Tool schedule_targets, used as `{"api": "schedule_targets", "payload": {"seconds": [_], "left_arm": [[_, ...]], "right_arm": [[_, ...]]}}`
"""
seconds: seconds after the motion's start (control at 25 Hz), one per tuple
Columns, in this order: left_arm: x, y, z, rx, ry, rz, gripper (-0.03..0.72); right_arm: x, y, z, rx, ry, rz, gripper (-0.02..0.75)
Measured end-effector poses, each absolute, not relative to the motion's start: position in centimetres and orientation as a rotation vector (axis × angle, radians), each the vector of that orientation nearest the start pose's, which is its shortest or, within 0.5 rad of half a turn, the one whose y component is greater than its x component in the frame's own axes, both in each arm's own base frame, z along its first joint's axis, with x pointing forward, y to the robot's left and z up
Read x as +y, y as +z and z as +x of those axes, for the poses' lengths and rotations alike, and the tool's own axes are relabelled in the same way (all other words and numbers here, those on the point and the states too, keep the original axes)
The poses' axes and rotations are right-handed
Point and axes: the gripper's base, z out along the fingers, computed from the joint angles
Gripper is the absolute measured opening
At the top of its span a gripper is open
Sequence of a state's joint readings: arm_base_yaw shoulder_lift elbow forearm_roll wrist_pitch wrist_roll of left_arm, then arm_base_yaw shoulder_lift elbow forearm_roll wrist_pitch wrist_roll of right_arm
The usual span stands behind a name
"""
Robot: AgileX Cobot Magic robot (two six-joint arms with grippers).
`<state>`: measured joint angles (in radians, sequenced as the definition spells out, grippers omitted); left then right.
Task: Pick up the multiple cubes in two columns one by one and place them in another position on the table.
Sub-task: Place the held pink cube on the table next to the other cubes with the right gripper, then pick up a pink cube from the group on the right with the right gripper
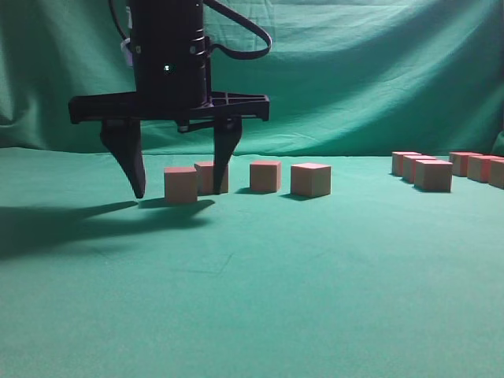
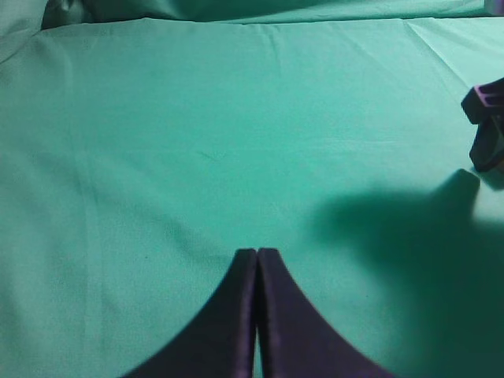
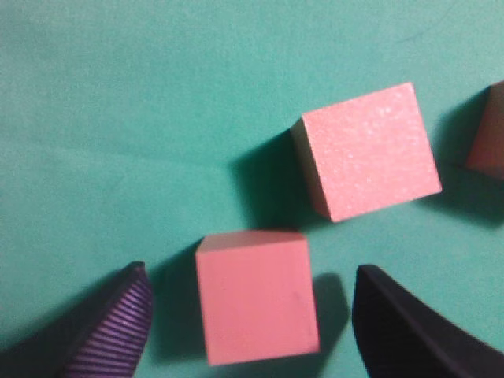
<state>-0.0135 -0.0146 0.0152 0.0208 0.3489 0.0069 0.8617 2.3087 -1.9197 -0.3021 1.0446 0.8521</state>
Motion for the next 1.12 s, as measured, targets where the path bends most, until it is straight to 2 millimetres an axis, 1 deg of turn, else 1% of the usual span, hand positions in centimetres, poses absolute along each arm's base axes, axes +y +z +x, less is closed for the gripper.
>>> {"api": "schedule_targets", "payload": {"seconds": [0.04,0.08,0.12,0.24,0.28,0.32,0.36,0.48,0.64,0.76,0.84,0.92,0.96,1.04,1.12], "left_arm": [[0.0,17.7,5.3,1.833,0.016,0.032,0.0],[0.0,17.7,5.3,1.833,0.016,0.032,0.0],[0.0,17.7,5.3,1.833,0.016,0.032,0.0],[0.0,17.7,5.3,1.833,0.016,0.032,0.0],[0.0,17.7,5.3,1.833,0.016,0.032,0.0],[0.0,17.7,5.3,1.833,0.016,0.032,0.0],[0.0,17.7,5.3,1.833,0.016,0.032,0.0],[0.0,17.7,5.3,1.833,0.016,0.032,0.0],[0.0,17.7,5.3,1.833,0.016,0.032,0.0],[0.0,17.7,5.3,1.833,0.016,0.032,0.0],[0.0,17.7,5.3,1.833,0.016,0.032,0.0],[0.0,17.7,5.3,1.833,0.016,0.032,0.0],[0.0,17.7,5.3,1.833,0.016,0.032,0.0],[0.0,17.7,5.3,1.833,0.016,0.032,0.0],[0.0,17.7,5.3,1.833,0.016,0.032,0.0]], "right_arm": [[35.3,16.7,33.3,2.788,-0.024,-0.184,0.475],[35.3,16.8,33.3,2.793,-0.025,-0.188,0.517],[35.2,17.0,33.2,2.794,-0.023,-0.192,0.501],[34.9,19.1,32.9,2.786,-0.004,-0.196,0.501],[34.8,20.2,32.6,2.774,0.012,-0.206,0.501],[34.8,20.2,32.6,2.774,0.012,-0.206,0.501],[34.3,22.9,32.2,2.742,0.039,-0.262,0.501],[33.0,27.1,31.3,2.677,0.044,-0.365,0.501],[30.2,32.8,30.2,2.525,-0.094,-0.49,0.501],[28.0,36.5,29.5,2.413,-0.149,-0.556,0.501],[26.3,38.3,29.4,2.375,-0.154,-0.562,0.501],[24.1,39.9,29.9,2.355,-0.159,-0.514,0.501],[23.1,40.4,30.2,2.357,-0.161,-0.485,0.501],[20.7,41.0,31.2,2.374,-0.163,-0.408,0.501],[18.6,41.0,32.2,2.419,-0.133,-0.357,0.501]]}}
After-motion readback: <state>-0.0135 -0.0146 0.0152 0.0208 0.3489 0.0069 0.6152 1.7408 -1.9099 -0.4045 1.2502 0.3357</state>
